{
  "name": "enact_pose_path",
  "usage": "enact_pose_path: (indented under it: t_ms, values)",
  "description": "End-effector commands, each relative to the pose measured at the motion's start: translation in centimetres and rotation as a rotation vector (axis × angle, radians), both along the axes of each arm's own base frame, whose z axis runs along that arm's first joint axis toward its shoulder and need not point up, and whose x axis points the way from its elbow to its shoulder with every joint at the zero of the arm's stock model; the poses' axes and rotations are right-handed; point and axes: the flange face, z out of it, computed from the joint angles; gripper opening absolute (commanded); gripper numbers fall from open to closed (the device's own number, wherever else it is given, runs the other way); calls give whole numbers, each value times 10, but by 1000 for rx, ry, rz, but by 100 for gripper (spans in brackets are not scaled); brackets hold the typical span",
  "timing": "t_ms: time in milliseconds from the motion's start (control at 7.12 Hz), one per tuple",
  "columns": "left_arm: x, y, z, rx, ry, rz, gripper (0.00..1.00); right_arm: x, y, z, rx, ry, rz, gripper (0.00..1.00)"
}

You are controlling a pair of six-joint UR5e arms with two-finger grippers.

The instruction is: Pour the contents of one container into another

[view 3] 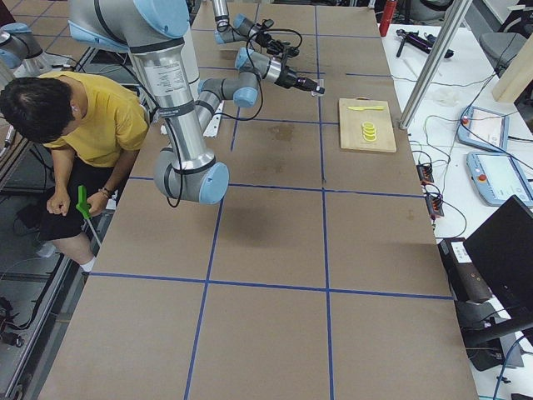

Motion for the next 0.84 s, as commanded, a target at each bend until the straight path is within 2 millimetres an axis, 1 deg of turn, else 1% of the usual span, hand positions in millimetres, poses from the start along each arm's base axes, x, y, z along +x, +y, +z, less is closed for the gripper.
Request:
enact_pose_path:
  t_ms: [0,281,702]
  values:
    - [7,7,-1,0,6,24,0,0,0,1,0,1,0,0]
    - [10,11,-1,-1,4,35,0,0,0,1,0,1,0,0]
    - [12,12,1,-2,-4,36,0,0,0,2,-1,3,0,0]
